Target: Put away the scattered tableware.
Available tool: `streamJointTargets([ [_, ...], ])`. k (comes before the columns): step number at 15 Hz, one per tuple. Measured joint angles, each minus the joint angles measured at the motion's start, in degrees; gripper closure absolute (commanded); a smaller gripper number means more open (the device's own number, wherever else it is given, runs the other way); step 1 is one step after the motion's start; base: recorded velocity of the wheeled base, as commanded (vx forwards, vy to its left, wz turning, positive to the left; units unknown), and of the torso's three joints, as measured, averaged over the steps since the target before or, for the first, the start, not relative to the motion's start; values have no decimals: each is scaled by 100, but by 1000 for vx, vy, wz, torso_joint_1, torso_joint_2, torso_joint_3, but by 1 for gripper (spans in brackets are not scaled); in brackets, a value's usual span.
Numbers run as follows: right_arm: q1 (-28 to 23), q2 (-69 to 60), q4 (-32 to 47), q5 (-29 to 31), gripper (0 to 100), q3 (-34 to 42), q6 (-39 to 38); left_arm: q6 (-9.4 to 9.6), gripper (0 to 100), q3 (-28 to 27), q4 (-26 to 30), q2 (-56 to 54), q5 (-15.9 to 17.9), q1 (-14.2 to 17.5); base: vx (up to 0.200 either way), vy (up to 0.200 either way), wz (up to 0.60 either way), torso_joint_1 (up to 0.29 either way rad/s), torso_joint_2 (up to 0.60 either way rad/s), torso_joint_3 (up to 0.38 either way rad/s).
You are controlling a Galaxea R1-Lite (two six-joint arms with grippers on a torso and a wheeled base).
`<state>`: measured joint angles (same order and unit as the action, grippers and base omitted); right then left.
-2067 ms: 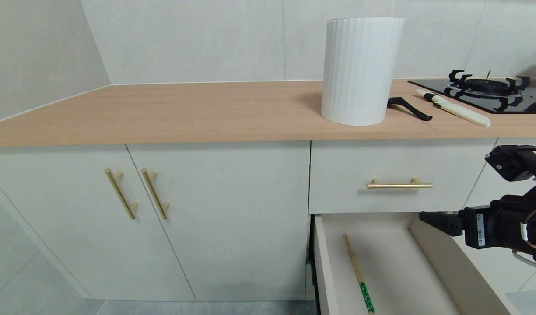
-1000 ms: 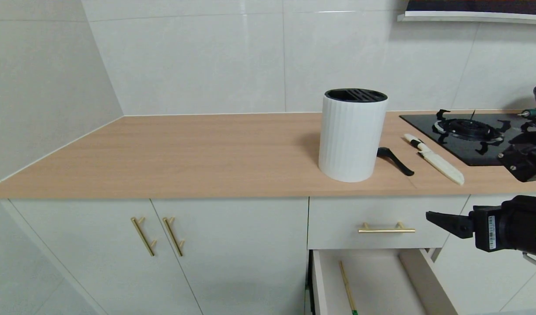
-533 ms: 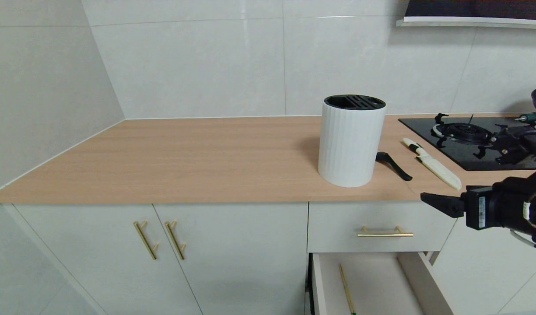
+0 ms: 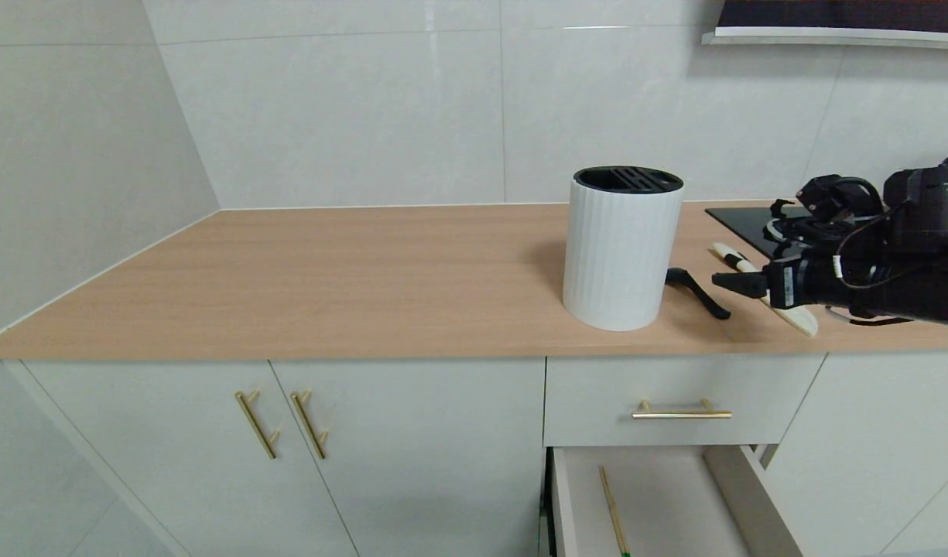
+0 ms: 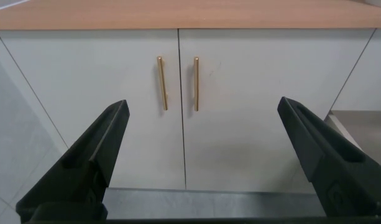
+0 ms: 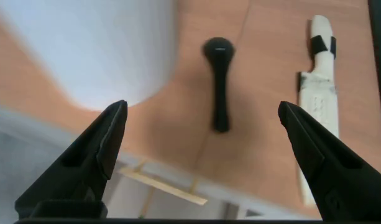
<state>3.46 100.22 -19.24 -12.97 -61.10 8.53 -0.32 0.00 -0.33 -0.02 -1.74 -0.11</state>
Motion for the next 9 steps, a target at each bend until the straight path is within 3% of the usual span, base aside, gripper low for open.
streamJointTargets([
  [5, 63, 1154, -930, -51, 0, -240, 57, 0, 0, 0, 1, 0, 0, 0, 0, 0, 0, 0, 0, 0],
  [9, 80, 1546, -978, -11, 0, -354, 52, -1, 0, 0, 0, 0, 0, 1, 0, 0, 0, 0, 0, 0],
])
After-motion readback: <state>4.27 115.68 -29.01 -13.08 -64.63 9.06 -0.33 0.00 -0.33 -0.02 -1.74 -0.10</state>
